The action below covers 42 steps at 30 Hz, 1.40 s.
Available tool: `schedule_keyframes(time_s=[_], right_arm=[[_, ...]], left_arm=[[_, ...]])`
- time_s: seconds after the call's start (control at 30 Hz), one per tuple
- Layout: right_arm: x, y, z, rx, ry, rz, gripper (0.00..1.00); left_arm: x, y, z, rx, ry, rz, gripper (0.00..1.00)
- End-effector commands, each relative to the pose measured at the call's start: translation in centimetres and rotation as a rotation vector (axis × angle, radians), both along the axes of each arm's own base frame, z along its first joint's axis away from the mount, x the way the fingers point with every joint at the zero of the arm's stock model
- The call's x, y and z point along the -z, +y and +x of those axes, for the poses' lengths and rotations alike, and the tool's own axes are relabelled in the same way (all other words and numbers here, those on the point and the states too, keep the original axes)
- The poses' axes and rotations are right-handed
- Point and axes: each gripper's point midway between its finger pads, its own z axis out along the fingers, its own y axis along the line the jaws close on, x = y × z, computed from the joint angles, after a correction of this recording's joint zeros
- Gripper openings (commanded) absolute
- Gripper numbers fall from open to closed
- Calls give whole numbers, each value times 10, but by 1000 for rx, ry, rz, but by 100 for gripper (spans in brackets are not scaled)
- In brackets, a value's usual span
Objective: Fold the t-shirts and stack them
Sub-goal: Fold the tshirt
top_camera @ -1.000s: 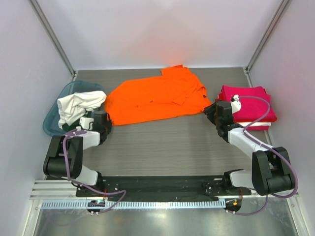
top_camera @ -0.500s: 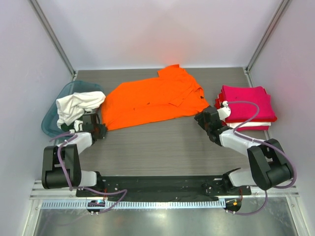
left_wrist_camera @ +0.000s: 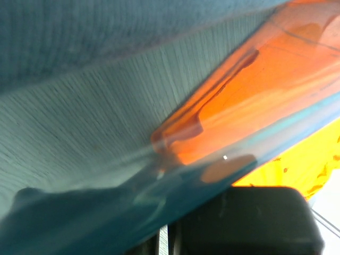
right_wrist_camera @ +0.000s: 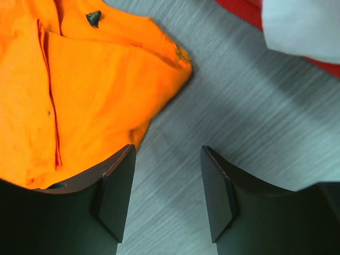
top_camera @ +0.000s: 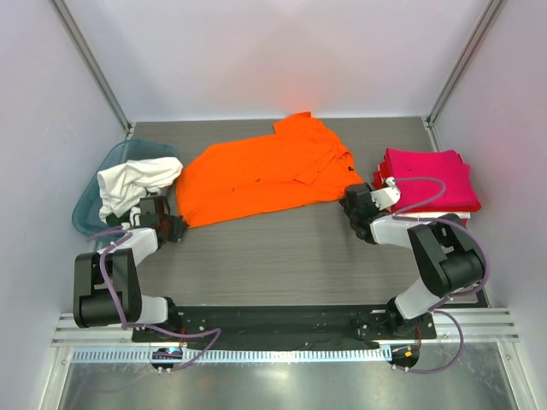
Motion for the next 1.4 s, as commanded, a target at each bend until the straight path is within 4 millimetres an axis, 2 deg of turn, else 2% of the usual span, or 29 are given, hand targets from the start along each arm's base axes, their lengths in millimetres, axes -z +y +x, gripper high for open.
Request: schedule_keyframes(time_s=[0.0, 0.2, 0.37, 0.47, 0.57, 0.6, 0.67, 0.73, 0.97, 1.17, 1.37], right_arm=[[-25, -10, 25, 79, -122, -21, 57], [-23, -17, 47, 105, -112, -30, 57], [-22, -28, 59, 116, -110, -45, 51], [-20, -35, 64, 124, -105, -48, 42], [-19, -37, 67, 122, -103, -53, 27], [-21, -37, 68, 120, -103, -56, 17], [-26, -37, 66, 114, -108, -63, 11], [-28, -38, 60, 110, -102, -77, 9], [-62, -47, 37, 132, -156, -70, 7], [-60, -39, 19, 98, -128, -57, 1], [-54, -42, -15, 107, -99, -38, 1]], left_arm=[[-15, 34, 16, -100, -56, 77, 0], [-17, 32, 19, -114, -92, 62, 0], [-27, 33, 23, -126, -121, 113, 0], [-35, 32, 25, -128, -142, 136, 0], [-40, 28, 27, -114, -157, 166, 0], [-43, 29, 28, -119, -163, 182, 0], [-45, 26, 30, -109, -169, 194, 0], [-49, 25, 32, -104, -171, 208, 0], [-62, 25, 30, -91, -180, 268, 0], [-65, 25, 22, -80, -162, 289, 0], [-64, 32, 3, -89, -106, 323, 0]])
